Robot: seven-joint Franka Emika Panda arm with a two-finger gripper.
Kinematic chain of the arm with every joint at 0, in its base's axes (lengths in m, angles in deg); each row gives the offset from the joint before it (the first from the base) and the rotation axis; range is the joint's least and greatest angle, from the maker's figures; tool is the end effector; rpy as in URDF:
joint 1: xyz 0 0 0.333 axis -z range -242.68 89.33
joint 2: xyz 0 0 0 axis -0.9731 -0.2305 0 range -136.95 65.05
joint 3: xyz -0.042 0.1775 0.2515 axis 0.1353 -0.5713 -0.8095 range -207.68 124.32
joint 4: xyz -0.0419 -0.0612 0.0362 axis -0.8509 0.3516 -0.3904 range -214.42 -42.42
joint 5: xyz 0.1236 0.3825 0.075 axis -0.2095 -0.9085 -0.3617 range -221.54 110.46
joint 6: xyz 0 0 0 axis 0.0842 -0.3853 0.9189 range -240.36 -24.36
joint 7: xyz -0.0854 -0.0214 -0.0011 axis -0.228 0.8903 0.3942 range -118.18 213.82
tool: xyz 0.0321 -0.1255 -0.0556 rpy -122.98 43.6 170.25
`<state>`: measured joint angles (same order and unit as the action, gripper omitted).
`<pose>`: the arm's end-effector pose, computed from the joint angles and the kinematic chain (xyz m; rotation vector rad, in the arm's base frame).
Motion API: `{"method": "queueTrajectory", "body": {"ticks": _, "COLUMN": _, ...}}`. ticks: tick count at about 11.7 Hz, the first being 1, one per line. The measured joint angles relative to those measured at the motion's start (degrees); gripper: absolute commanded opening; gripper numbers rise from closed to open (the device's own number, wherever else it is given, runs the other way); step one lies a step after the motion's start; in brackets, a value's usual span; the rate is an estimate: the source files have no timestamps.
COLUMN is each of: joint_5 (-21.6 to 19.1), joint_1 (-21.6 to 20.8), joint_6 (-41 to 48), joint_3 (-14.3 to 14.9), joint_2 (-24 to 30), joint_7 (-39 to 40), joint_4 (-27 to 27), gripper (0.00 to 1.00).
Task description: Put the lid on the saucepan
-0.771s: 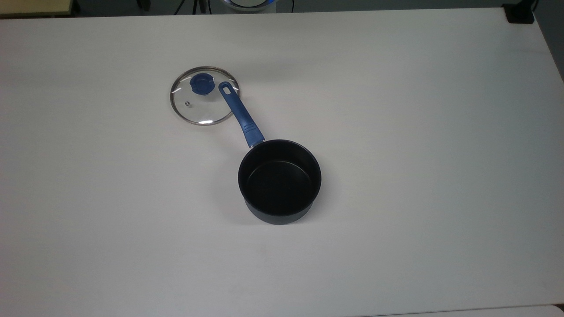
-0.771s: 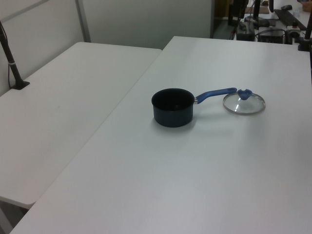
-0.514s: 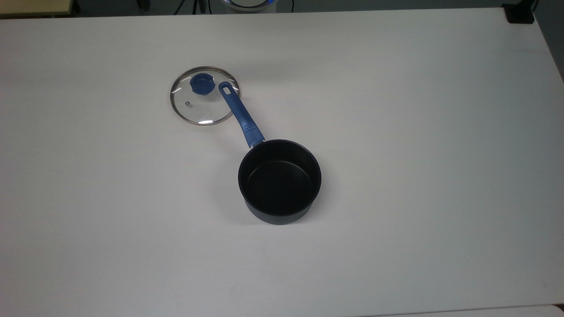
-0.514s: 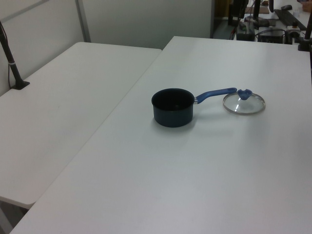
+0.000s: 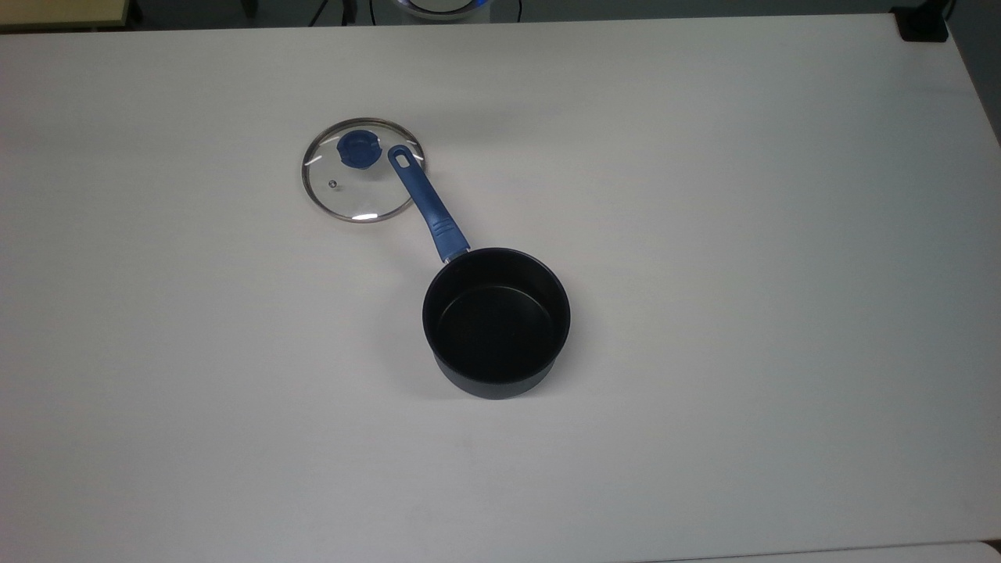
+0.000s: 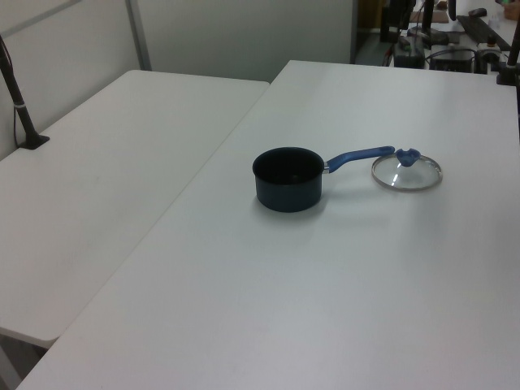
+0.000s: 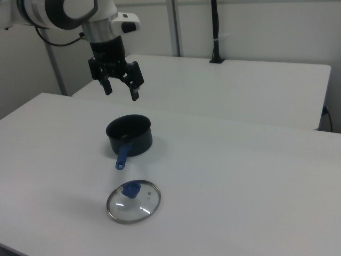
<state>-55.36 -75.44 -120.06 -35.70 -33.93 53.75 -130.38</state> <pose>0.5668 -0.0730 0.5961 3.1299 -0.0348 0.1292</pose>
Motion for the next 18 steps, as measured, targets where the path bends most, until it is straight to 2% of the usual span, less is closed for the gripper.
{"method": "queueTrajectory", "body": {"ticks": 1, "joint_5": 0.00, "joint_1": -0.01, "joint_6": 0.02, "joint_3": 0.00, "joint_2": -0.02, "joint_7": 0.78, "joint_4": -0.01, "gripper": 1.00}}
{"method": "queueTrajectory", "body": {"ticks": 3, "joint_5": 0.05, "joint_1": 0.02, "joint_6": 1.67, "joint_3": 0.07, "joint_2": -0.03, "joint_7": 11.25, "joint_4": -0.23, "gripper": 1.00}}
{"method": "queueTrajectory", "body": {"ticks": 4, "joint_5": 1.61, "joint_1": 0.13, "joint_6": 3.74, "joint_3": 0.17, "joint_2": 0.02, "joint_7": 15.67, "joint_4": -0.21, "gripper": 1.00}}
{"method": "queueTrajectory", "body": {"ticks": 6, "joint_5": 5.23, "joint_1": 0.33, "joint_6": 5.38, "joint_3": 0.36, "joint_2": 0.06, "joint_7": 18.44, "joint_4": -1.76, "gripper": 1.00}}
{"method": "queueTrajectory", "body": {"ticks": 8, "joint_5": 6.05, "joint_1": 2.10, "joint_6": 2.69, "joint_3": 0.49, "joint_2": 0.39, "joint_7": 19.24, "joint_4": -7.69, "gripper": 1.00}}
{"method": "queueTrajectory", "body": {"ticks": 11, "joint_5": 6.08, "joint_1": 3.78, "joint_6": -9.25, "joint_3": 0.54, "joint_2": 1.05, "joint_7": 20.45, "joint_4": -22.17, "gripper": 1.00}}
{"method": "queueTrajectory", "body": {"ticks": 12, "joint_5": 6.08, "joint_1": 3.78, "joint_6": -12.32, "joint_3": 0.54, "joint_2": 1.00, "joint_7": 20.52, "joint_4": -25.36, "gripper": 1.00}}
{"method": "queueTrajectory", "body": {"ticks": 15, "joint_5": 6.08, "joint_1": 3.65, "joint_6": -20.07, "joint_3": 0.20, "joint_2": -0.47, "joint_7": 20.61, "joint_4": -31.84, "gripper": 1.00}}
{"method": "queueTrajectory", "body": {"ticks": 18, "joint_5": 6.08, "joint_1": 1.97, "joint_6": -24.29, "joint_3": -0.36, "joint_2": -4.01, "joint_7": 19.84, "joint_4": -32.77, "gripper": 1.00}}
